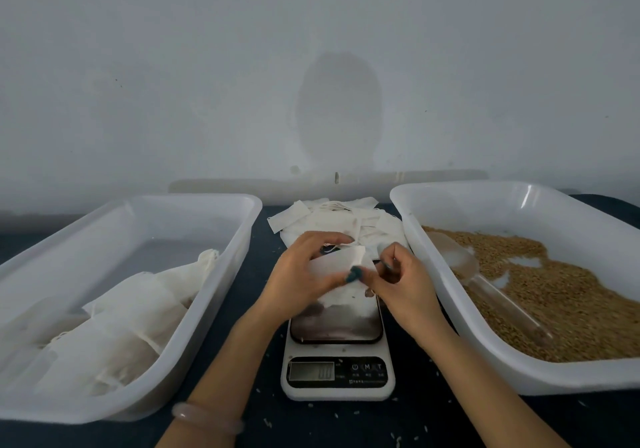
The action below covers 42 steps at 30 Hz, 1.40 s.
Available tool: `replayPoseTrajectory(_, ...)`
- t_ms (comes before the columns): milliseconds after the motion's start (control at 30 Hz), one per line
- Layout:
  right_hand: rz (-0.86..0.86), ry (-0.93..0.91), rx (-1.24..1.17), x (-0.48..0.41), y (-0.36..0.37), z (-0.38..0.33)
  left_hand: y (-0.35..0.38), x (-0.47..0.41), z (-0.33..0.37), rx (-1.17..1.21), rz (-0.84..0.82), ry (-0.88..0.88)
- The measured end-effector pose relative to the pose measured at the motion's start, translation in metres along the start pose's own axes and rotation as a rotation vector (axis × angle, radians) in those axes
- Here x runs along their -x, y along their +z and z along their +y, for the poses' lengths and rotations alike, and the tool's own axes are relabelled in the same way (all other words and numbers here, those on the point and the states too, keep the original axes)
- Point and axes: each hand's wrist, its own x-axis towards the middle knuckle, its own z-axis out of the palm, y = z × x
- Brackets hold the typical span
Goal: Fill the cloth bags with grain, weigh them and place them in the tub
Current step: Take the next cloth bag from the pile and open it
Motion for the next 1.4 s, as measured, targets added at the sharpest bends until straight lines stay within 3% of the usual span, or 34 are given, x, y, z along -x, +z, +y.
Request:
replayPoseTrajectory(133,0.045,-0.044,-0.033,0.002,0.002,0.000,0.006,0.006,0.000,-0.446,-0.115,0.117)
replayPoseTrajectory(267,0.052,-0.107,-0.017,0.002,0.006,-0.001,0.018,0.007,0.005,-0.666,0.064,0.283)
replayPoseTrajectory(333,0.076,-0.118,-0.003,0.002,0.007,-0.002,0.016,0.006,0.006,-0.685,0.062,0.281)
replayPoseTrajectory(400,0.104,-0.151,0.080,0.004,0.006,-0.002,0.014,0.007,0.005,-0.627,0.013,0.203)
replayPoseTrajectory(533,0.143,-0.264,0.291,0.005,0.003,0.000,0.014,0.007,0.002,-0.248,-0.102,-0.082)
replayPoseTrajectory(733,0.080,-0.305,0.384,0.006,0.000,0.001,0.008,0.005,-0.001,0.065,-0.079,-0.110)
replayPoseTrajectory(967,0.103,-0.255,0.488,0.004,0.002,0.005,0.004,0.005,-0.006,-0.084,-0.076,-0.087)
replayPoseTrajectory(1300,0.093,-0.248,0.275,0.002,0.002,-0.002,0.000,0.006,-0.012,-0.162,-0.079,-0.150)
replayPoseTrajectory(1400,0.083,-0.171,0.222,0.003,0.002,-0.003,-0.002,0.006,-0.014,-0.128,-0.086,-0.166)
